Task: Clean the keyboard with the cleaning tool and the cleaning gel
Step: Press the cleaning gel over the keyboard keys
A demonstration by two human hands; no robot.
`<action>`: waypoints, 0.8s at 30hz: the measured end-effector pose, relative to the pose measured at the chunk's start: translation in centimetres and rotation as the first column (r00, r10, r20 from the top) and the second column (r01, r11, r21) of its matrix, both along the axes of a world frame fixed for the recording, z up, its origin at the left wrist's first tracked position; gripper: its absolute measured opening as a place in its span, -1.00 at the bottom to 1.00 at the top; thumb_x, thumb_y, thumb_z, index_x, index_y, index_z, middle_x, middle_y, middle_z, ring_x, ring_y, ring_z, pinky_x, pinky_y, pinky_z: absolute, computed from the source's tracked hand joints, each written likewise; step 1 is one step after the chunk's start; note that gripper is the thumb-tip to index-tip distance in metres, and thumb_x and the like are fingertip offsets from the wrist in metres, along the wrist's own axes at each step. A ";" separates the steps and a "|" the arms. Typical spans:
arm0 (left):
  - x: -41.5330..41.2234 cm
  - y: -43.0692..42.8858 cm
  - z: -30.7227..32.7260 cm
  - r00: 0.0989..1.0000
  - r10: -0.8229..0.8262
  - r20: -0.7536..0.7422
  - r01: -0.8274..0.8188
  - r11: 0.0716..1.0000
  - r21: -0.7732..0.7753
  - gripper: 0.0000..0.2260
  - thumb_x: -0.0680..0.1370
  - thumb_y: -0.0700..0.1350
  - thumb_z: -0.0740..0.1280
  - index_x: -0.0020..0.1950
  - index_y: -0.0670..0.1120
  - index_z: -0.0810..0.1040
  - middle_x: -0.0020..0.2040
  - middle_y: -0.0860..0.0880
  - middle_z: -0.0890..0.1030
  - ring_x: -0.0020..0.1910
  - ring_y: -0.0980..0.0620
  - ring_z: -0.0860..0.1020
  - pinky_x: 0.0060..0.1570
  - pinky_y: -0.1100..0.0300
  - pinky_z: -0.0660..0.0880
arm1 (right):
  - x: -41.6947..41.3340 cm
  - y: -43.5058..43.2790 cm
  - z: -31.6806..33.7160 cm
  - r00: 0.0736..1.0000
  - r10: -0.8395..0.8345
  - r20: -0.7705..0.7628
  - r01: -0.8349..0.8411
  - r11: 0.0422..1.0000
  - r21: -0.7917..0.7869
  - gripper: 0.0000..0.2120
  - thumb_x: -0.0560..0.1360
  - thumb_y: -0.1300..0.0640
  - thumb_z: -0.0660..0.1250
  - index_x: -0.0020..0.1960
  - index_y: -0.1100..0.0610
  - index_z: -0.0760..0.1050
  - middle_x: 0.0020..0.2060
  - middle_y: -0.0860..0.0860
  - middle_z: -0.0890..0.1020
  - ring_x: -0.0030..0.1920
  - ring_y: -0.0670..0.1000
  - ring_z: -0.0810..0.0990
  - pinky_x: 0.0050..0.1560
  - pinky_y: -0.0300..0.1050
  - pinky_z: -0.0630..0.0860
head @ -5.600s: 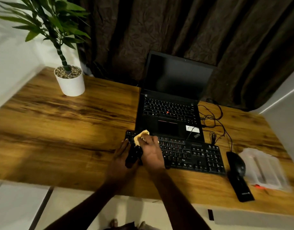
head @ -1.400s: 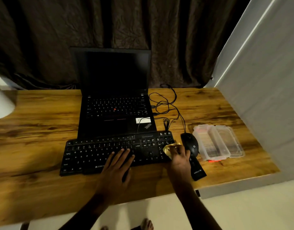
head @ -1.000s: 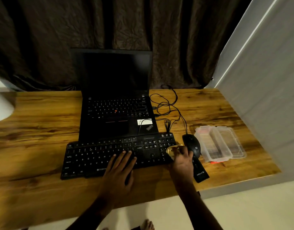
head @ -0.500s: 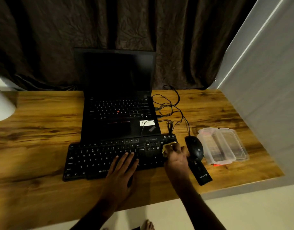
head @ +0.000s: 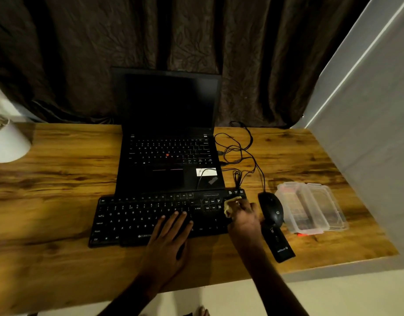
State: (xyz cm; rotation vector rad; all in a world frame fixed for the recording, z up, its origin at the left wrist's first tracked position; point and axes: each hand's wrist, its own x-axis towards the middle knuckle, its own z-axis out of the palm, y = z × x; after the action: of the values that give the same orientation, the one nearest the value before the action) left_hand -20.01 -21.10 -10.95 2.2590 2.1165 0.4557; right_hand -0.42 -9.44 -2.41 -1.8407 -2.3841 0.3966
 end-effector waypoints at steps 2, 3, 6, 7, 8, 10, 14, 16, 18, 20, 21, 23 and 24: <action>0.1 0.0 0.0 1.000 0.002 0.003 -0.002 1.000 0.000 -0.54 0.64 0.12 0.03 0.49 0.00 0.37 0.53 -0.07 0.30 0.53 -0.08 0.23 0.43 -0.16 0.16 | 1.1 1.1 0.1 0.995 -0.092 -0.024 0.091 0.996 -0.017 -0.56 0.51 0.21 0.29 0.38 0.15 0.40 0.45 0.17 0.28 0.45 0.28 0.20 0.40 0.16 0.36; 0.0 0.0 -0.1 1.000 -0.003 -0.003 0.003 1.000 -0.005 -0.53 0.62 0.12 0.08 0.50 0.00 0.36 0.54 -0.07 0.29 0.53 -0.08 0.23 0.43 -0.16 0.16 | 1.4 1.5 0.3 0.992 -0.129 -0.011 0.129 0.991 -0.037 -0.54 0.51 0.19 0.31 0.40 0.15 0.37 0.46 0.17 0.25 0.48 0.28 0.16 0.43 0.16 0.33; -0.2 0.1 -0.3 1.000 -0.016 -0.027 0.015 1.000 -0.020 -0.48 0.56 0.13 0.14 0.51 0.00 0.31 0.55 -0.08 0.27 0.53 -0.09 0.21 0.43 -0.16 0.14 | 0.1 1.8 0.8 0.993 -0.087 0.079 0.098 0.985 -0.145 -0.47 0.55 0.14 0.29 0.48 0.06 0.25 0.54 0.15 0.09 0.54 0.26 0.00 0.53 0.14 0.13; -0.2 0.1 -0.3 0.999 -0.019 -0.035 0.018 1.000 -0.019 -0.47 0.56 0.13 0.14 0.51 0.00 0.31 0.54 -0.08 0.27 0.53 -0.10 0.20 0.43 -0.16 0.13 | -0.6 1.7 0.9 0.994 -0.032 0.108 0.051 0.982 -0.180 -0.46 0.55 0.15 0.27 0.50 0.02 0.22 0.55 0.12 0.05 0.55 0.26 -0.04 0.54 0.15 0.10; -0.3 0.1 -0.3 0.999 -0.021 -0.041 0.020 1.000 -0.019 -0.47 0.56 0.13 0.14 0.51 0.00 0.31 0.54 -0.09 0.28 0.53 -0.10 0.20 0.43 -0.16 0.13 | -1.1 1.7 0.9 0.990 0.030 0.136 -0.002 0.979 -0.203 -0.45 0.56 0.17 0.26 0.51 -0.02 0.20 0.56 0.09 0.01 0.55 0.25 -0.06 0.54 0.18 0.09; -0.2 0.1 -0.2 0.999 -0.024 -0.040 0.023 0.999 -0.028 -0.47 0.56 0.14 0.13 0.51 0.00 0.30 0.54 -0.09 0.28 0.53 -0.10 0.20 0.42 -0.16 0.13 | -1.2 2.3 0.6 0.981 0.093 0.171 -0.057 0.978 -0.203 -0.43 0.56 0.18 0.25 0.51 -0.05 0.18 0.56 0.05 -0.02 0.56 0.23 -0.09 0.53 0.22 0.07; -0.1 0.1 -0.1 1.000 -0.004 -0.013 0.003 1.000 -0.019 -0.52 0.62 0.14 0.09 0.51 0.01 0.31 0.54 -0.07 0.28 0.54 -0.08 0.19 0.44 -0.17 0.13 | 0.6 4.5 1.1 0.988 -0.056 0.146 0.074 0.990 -0.123 -0.45 0.58 0.15 0.26 0.51 0.01 0.17 0.55 0.11 0.06 0.56 0.22 -0.03 0.56 0.08 -0.02; 0.0 0.1 0.0 1.000 -0.004 -0.008 0.004 1.000 -0.007 -0.53 0.63 0.14 0.06 0.51 0.01 0.32 0.54 -0.07 0.28 0.54 -0.07 0.19 0.44 -0.17 0.13 | 0.8 5.0 1.3 0.986 -0.084 0.141 0.101 0.988 -0.116 -0.46 0.58 0.17 0.26 0.51 0.01 0.17 0.54 0.10 0.08 0.55 0.20 0.00 0.56 0.05 -0.02; -0.1 0.0 0.1 1.000 -0.005 -0.011 0.005 1.000 0.004 -0.52 0.66 0.15 -0.04 0.50 0.01 0.34 0.54 -0.06 0.28 0.54 -0.08 0.20 0.44 -0.17 0.14 | 0.3 4.8 1.3 0.986 -0.054 0.156 0.075 0.988 -0.135 -0.45 0.57 0.19 0.26 0.51 0.00 0.18 0.54 0.09 0.07 0.55 0.19 0.01 0.57 0.08 0.01; -0.1 0.0 0.1 1.000 0.000 -0.026 0.000 1.000 0.003 -0.52 0.66 0.15 -0.05 0.51 0.02 0.33 0.55 -0.06 0.26 0.54 -0.07 0.19 0.43 -0.16 0.14 | 0.0 4.5 1.3 0.979 0.037 0.203 -0.003 0.986 -0.167 -0.41 0.55 0.18 0.29 0.52 -0.03 0.17 0.54 0.07 0.05 0.54 0.18 0.04 0.55 0.08 0.09; -0.1 0.0 0.0 1.000 0.003 -0.028 -0.003 1.000 0.002 -0.53 0.66 0.14 -0.01 0.51 0.02 0.32 0.55 -0.05 0.25 0.54 -0.07 0.19 0.43 -0.16 0.14 | 0.0 4.3 1.5 0.974 0.093 0.209 -0.055 0.982 -0.181 -0.40 0.55 0.17 0.29 0.53 -0.04 0.16 0.54 0.06 0.05 0.53 0.17 0.05 0.54 0.06 0.10; -0.2 0.0 -0.2 1.000 0.008 -0.016 -0.008 1.000 0.004 -0.54 0.64 0.14 0.02 0.51 0.03 0.31 0.55 -0.05 0.25 0.54 -0.07 0.21 0.43 -0.16 0.15 | 0.4 3.9 1.7 0.982 0.147 0.118 -0.127 0.978 -0.165 -0.42 0.55 0.21 0.28 0.51 -0.08 0.21 0.51 0.04 0.13 0.49 0.13 0.13 0.51 -0.02 0.15; -0.2 0.0 -0.1 1.000 0.008 -0.006 -0.008 1.000 0.006 -0.53 0.65 0.15 -0.01 0.51 0.02 0.31 0.55 -0.05 0.25 0.53 -0.08 0.22 0.42 -0.16 0.16 | 0.8 3.7 1.7 0.990 0.137 0.032 -0.131 0.982 -0.136 -0.41 0.52 0.24 0.29 0.48 -0.12 0.26 0.48 0.02 0.18 0.46 0.10 0.17 0.49 -0.04 0.21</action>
State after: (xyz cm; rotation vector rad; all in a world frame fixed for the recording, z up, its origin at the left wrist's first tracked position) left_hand -20.16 -21.06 -11.01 2.2583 2.1312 0.4562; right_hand 0.42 -5.74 -0.72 -1.7609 -2.5768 0.5490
